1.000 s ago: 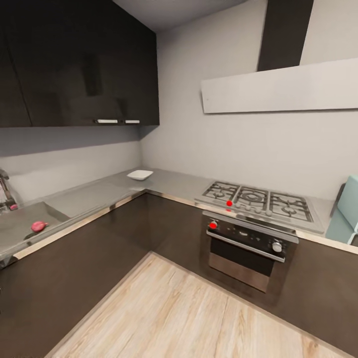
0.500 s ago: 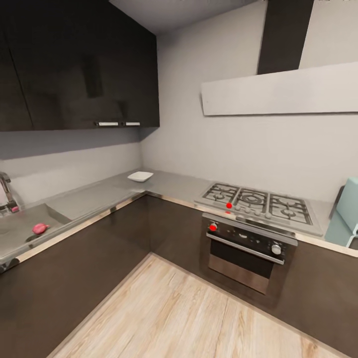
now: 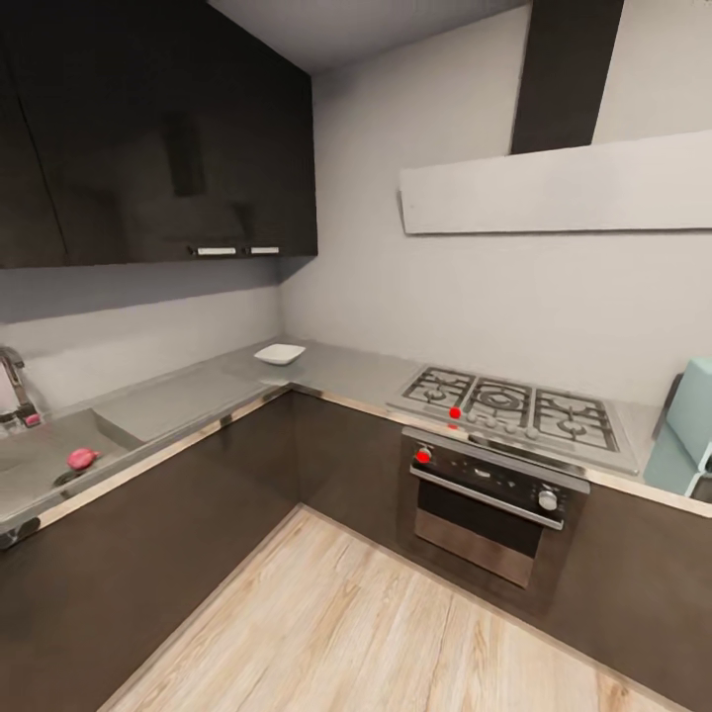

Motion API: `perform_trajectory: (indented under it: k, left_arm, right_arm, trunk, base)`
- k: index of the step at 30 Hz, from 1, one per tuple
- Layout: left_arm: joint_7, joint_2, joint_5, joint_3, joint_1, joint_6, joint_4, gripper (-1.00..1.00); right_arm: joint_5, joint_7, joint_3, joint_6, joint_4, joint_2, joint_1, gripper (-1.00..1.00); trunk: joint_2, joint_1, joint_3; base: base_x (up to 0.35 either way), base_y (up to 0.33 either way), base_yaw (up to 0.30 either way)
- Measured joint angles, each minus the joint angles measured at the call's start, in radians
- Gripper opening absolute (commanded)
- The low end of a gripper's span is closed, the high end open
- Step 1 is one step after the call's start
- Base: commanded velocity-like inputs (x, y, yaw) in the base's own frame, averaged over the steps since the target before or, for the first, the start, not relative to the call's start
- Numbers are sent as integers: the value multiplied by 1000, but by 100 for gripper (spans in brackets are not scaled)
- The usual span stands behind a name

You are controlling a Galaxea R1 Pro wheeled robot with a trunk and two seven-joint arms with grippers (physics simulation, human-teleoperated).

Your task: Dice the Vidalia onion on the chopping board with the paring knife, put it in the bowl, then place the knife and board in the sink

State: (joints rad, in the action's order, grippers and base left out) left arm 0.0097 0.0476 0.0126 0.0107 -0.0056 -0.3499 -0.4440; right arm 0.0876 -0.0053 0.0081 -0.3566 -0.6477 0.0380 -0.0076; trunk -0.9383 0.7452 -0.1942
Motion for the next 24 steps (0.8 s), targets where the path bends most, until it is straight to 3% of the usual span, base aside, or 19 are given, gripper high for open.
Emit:
perform_trajectory:
  k: [24]
  left_arm:
    - [0,0,0,0,0,0,-1,100]
  right_arm:
    - [0,2,2,3,0,1,0,100]
  trunk:
    - [168,-92,75]
  base:
    - [0,0,0]
